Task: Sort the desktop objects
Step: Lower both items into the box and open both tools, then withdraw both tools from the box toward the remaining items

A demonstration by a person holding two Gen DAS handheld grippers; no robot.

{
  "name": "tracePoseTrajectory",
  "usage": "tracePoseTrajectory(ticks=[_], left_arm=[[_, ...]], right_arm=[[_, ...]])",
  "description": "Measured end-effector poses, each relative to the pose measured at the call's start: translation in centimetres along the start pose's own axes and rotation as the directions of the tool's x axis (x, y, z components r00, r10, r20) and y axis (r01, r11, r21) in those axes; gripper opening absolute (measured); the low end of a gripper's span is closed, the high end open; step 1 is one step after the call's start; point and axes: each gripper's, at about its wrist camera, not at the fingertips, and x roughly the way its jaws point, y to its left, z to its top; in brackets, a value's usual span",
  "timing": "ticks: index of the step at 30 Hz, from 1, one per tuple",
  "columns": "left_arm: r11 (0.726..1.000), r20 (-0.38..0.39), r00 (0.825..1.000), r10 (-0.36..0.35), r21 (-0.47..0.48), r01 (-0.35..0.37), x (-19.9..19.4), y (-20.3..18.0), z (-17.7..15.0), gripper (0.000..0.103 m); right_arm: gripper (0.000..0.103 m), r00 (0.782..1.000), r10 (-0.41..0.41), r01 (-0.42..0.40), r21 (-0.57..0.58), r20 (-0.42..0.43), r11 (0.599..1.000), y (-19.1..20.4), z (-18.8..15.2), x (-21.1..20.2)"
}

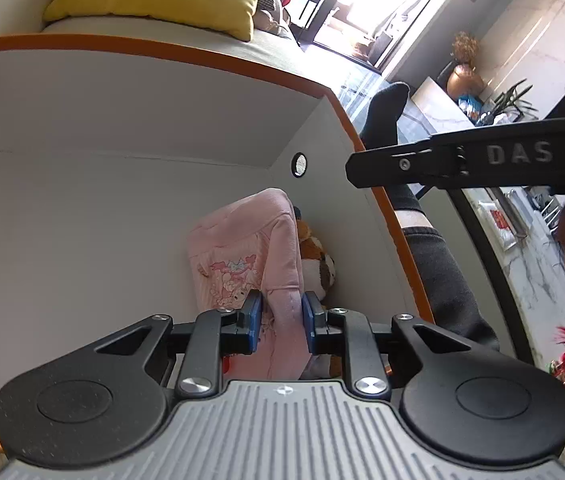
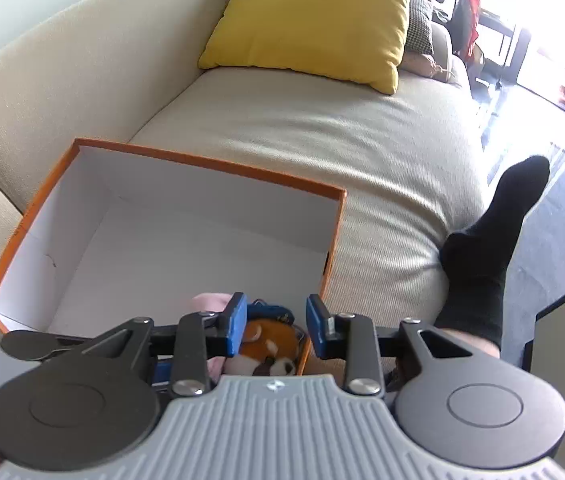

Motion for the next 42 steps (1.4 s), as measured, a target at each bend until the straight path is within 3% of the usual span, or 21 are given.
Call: tracePoseTrajectory(ticks=[9, 12, 20, 28, 36, 42], left_arm=[[0.996, 0.012, 0.997, 0.074, 0.049, -0.075, -0.7, -1.1, -0.8, 0.037], [0.994, 0.018, 0.996, 0.091, 0.053, -0.091, -0.9, -1.2, -0.8, 0.052], [0.994, 0.066, 0.994, 0.084, 0.060, -0.088, -3.5, -1.1, -1.3, 0.054], [0.993, 0.191, 0.979, 0.073, 0.076, -0.089, -11.2, -0.1, -3.6, 0.054], [0.987, 0.121, 0.980, 0.161, -0.041, -0.157, -12.6, 2.5, -7.3, 0.054], [0.978, 0.114, 0.977, 0.179, -0.125, -0.164, -12.2, 4.4, -9.1, 0.054]], right_arm=[[0.036, 1.000, -0.014, 0.014, -0.029, -0.009, 0.999, 0.2, -1.4, -0.2], [0.039, 1.000, -0.007, 0.007, -0.026, -0.005, 1.000, 0.1, -1.8, -0.5], [0.043, 0.999, 0.019, -0.019, 0.015, 0.050, 1.000, 0.4, -3.5, -2.7], [0.043, 0.982, 0.123, -0.139, 0.107, 0.145, 0.985, 2.2, -7.9, -6.1], [0.056, 0.970, 0.238, -0.241, 0.200, 0.041, 0.950, 6.7, -12.3, -2.2], [0.059, 0.978, 0.203, -0.192, 0.185, -0.041, 0.964, 10.1, -13.6, 1.6]])
